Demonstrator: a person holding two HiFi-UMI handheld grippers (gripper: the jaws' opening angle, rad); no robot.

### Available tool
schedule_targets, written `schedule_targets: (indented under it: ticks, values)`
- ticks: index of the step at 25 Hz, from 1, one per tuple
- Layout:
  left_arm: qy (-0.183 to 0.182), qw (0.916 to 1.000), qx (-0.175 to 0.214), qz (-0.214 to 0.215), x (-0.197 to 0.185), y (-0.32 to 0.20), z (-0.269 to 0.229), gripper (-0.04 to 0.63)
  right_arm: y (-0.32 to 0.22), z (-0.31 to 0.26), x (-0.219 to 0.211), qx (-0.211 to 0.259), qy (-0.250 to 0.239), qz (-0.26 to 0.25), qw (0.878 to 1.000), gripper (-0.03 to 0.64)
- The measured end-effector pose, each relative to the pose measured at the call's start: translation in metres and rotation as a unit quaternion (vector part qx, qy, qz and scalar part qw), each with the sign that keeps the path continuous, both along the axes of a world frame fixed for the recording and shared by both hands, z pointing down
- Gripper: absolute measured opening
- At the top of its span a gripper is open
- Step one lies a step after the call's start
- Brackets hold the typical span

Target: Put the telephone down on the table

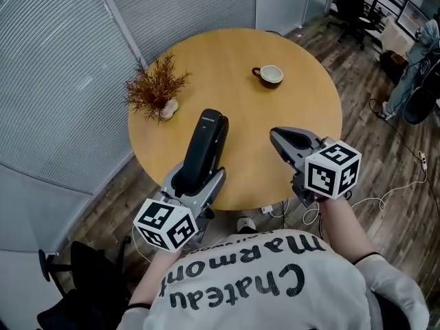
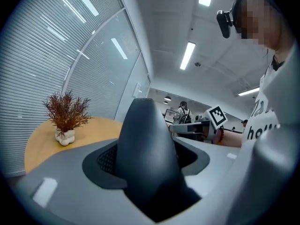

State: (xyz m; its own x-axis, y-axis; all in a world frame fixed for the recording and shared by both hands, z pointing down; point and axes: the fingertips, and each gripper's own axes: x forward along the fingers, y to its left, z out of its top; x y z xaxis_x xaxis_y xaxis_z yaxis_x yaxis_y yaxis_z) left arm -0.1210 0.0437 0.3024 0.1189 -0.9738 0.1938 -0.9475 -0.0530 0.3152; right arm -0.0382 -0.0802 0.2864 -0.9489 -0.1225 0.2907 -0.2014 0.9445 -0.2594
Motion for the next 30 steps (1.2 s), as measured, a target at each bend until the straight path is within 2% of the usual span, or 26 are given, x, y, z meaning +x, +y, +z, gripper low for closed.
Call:
schedule_targets:
  ticks: [9, 18, 22, 27, 30]
  values:
    - [0.001, 0.9998, -0.022, 0.000, -0.046, -0.068, 0.017, 0.307, -0.053, 0.028, -0.041, -0.034, 0.005, -0.002, 0.999, 0.014]
    - [-0.020, 0.9984, -0.047, 0.023, -0.071, -0.120, 0.032, 0.308, -0.071, 0.061, -0.046, -0.080, -0.005, 0.026, 0.996, 0.014]
    - [-0.025, 0.9965, -0.057, 0.056, -0.088, -0.149, 0.037, 0.308, -0.087, 0.064, -0.046, -0.095, -0.013, 0.070, 0.993, 0.014]
    - [-0.034, 0.9919, -0.081, 0.092, -0.110, -0.183, 0.059, 0.308, -0.098, 0.070, -0.025, -0.108, -0.013, 0.138, 0.984, 0.014]
    - [-0.023, 0.9899, -0.096, 0.102, -0.123, -0.205, 0.081, 0.308, -0.101, 0.078, -0.007, -0.117, -0.007, 0.184, 0.976, 0.014]
